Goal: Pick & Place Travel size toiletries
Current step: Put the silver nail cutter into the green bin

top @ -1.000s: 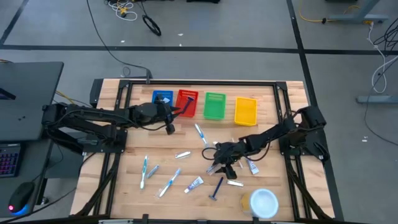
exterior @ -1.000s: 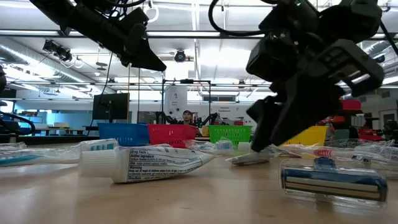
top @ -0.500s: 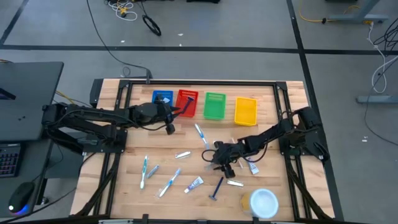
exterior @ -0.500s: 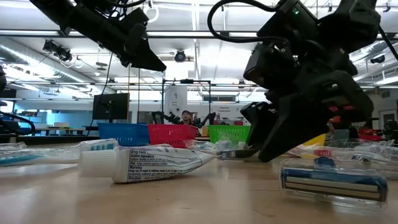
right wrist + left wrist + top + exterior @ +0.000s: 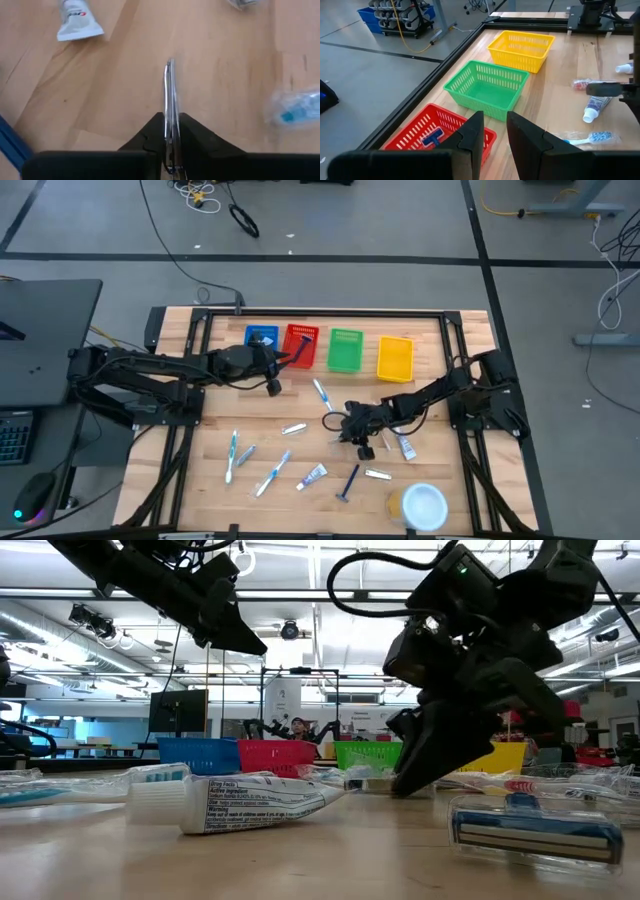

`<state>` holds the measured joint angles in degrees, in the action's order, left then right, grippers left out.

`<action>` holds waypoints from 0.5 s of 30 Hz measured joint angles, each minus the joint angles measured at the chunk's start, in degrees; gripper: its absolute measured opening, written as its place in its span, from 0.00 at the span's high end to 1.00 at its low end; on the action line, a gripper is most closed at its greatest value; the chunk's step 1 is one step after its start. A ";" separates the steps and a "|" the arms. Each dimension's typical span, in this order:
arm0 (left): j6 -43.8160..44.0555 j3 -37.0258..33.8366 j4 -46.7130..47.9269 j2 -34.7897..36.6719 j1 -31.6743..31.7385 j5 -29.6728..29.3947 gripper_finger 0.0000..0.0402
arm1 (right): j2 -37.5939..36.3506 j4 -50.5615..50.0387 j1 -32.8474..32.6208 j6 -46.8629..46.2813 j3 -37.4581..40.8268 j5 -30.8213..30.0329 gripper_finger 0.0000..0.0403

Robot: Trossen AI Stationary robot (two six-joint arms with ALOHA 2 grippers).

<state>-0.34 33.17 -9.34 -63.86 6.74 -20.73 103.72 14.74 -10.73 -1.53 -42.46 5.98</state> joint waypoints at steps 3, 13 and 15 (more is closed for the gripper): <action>-0.04 0.00 0.00 0.00 0.01 0.00 0.77 | -1.85 -0.29 1.54 0.45 -0.85 0.57 0.90; -0.05 0.00 0.09 0.00 -0.02 -0.01 0.77 | -14.33 -0.74 11.24 9.02 -1.33 -32.35 0.90; -0.04 0.00 -0.04 0.00 -0.01 -0.02 0.77 | -14.90 0.60 14.62 4.08 -1.29 -44.55 0.90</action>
<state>-0.38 33.17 -9.39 -63.86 6.73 -20.75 88.81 15.34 3.90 2.54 -43.75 -38.57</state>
